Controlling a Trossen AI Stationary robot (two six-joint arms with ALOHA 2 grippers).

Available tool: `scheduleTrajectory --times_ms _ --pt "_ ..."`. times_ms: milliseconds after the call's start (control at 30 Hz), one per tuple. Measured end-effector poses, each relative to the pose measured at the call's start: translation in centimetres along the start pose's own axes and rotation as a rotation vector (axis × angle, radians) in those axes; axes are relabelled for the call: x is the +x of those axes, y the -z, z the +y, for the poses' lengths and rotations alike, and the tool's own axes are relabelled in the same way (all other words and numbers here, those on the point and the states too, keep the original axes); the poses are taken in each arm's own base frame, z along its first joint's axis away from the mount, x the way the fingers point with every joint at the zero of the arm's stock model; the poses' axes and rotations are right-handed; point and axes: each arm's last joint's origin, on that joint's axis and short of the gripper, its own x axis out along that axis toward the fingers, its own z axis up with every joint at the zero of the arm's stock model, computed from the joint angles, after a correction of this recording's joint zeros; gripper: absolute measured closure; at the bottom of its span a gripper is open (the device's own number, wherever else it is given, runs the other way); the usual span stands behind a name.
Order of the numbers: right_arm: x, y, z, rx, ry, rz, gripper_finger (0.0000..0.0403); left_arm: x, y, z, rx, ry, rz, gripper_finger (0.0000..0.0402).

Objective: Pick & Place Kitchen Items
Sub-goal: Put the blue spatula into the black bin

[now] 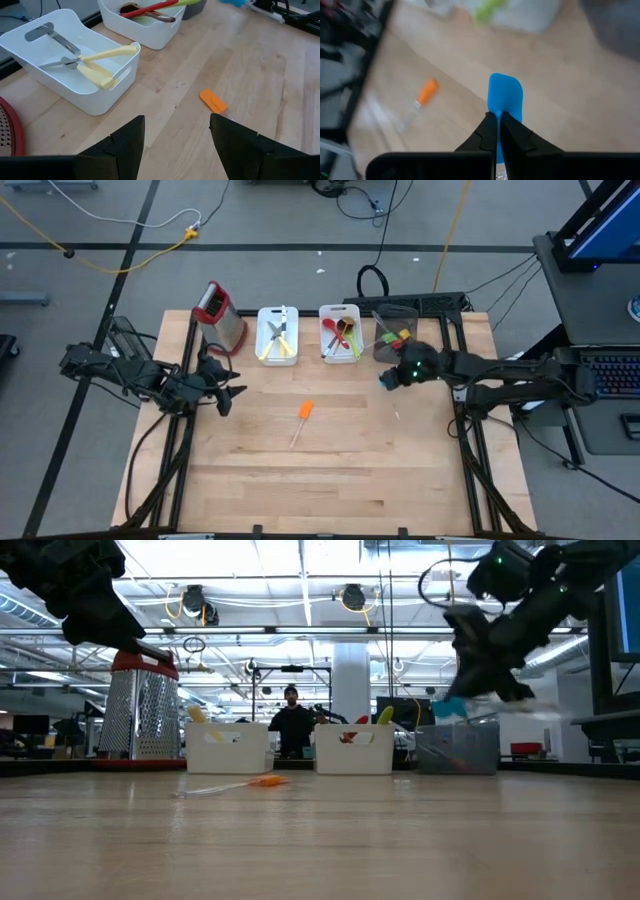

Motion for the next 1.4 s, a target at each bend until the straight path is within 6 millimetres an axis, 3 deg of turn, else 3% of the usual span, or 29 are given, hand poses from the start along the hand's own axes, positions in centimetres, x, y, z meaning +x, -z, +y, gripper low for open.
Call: scheduleTrajectory --times_ms 167,300,567,700,867,1067,1400 --pt "-2.5 -3.2 1.3 0.022 -0.030 -0.123 0.0402 0.0 0.0 0.0 0.000 0.000 0.000 0.0172" --pt "-4.8 -6.3 1.1 0.048 0.021 -0.200 0.0402 0.0 0.0 0.0 0.001 0.000 0.000 0.0172" --pt "-7.3 -12.7 -3.3 0.286 -0.029 -0.249 0.0402 0.0 -0.1 0.0 0.038 -0.002 -0.010 0.0172" --pt "-6.5 -14.4 -7.0 0.437 -0.016 -0.189 0.0402 0.0 -0.1 0.0 0.039 -0.004 -0.012 0.0172" --pt "-4.2 -16.1 -10.1 0.559 -0.027 -0.083 0.0402 0.0 -0.1 0.0 0.038 -0.003 -0.011 0.0172" --pt "-1.9 -17.7 -11.7 0.595 0.050 -0.006 0.0402 0.0 -0.1 0.0 0.014 -0.003 -0.011 0.0172" --pt "-0.9 -18.5 -12.9 0.554 0.156 0.045 0.0388 0.0 -0.1 0.0 0.018 -0.003 -0.011 0.0172"
